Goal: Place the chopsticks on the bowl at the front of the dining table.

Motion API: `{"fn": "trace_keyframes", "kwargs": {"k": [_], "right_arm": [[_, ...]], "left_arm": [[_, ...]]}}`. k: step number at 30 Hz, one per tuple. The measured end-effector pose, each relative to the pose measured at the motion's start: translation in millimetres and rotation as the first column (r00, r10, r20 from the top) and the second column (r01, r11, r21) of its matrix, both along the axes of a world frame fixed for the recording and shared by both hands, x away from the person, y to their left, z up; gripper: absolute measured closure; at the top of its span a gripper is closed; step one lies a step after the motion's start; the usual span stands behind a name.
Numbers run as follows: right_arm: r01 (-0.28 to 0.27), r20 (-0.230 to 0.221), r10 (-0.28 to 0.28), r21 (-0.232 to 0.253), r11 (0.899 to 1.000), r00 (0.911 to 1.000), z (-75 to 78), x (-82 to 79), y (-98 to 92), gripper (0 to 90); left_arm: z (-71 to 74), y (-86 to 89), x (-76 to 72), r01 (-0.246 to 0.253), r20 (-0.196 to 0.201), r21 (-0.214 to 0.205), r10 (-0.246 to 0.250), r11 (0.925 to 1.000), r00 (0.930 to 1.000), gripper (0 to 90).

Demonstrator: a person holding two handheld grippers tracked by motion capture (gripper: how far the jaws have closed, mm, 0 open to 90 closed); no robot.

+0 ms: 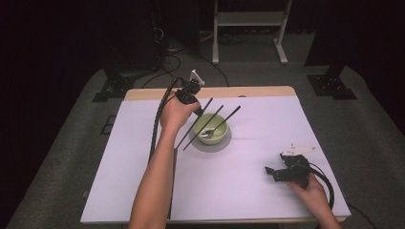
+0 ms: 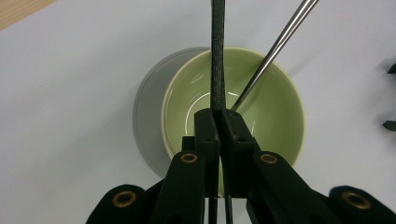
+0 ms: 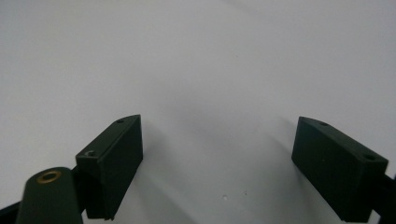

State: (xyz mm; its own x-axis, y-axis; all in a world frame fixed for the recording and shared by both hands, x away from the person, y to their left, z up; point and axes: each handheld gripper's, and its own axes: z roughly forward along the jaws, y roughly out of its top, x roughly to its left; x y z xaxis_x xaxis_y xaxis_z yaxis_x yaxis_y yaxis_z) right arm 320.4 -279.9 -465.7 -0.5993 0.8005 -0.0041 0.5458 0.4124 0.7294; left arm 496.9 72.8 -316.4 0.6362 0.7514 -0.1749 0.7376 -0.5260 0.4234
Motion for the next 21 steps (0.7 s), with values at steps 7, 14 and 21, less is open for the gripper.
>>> {"fn": "trace_keyframes", "kwargs": {"k": [7,14,21], "right_arm": [[0.000,0.000,0.000,0.000,1.000,1.0000,0.0,0.0,0.0,15.2],[0.001,0.000,-0.001,0.001,1.000,1.0000,0.0,0.0,0.1,15.2],[0.001,-0.001,-0.001,0.001,1.000,1.0000,0.0,0.0,0.0,15.2]], "left_arm": [[-4.9,-6.1,9.1,0.000,-0.014,0.016,0.000,0.9999,0.9999,86.2],[-9.6,-14.2,18.5,0.001,-0.030,0.013,-0.001,0.9999,0.9996,86.2],[-9.0,-21.9,25.6,0.000,-0.040,0.022,0.001,0.9998,0.9992,86.2]]}}
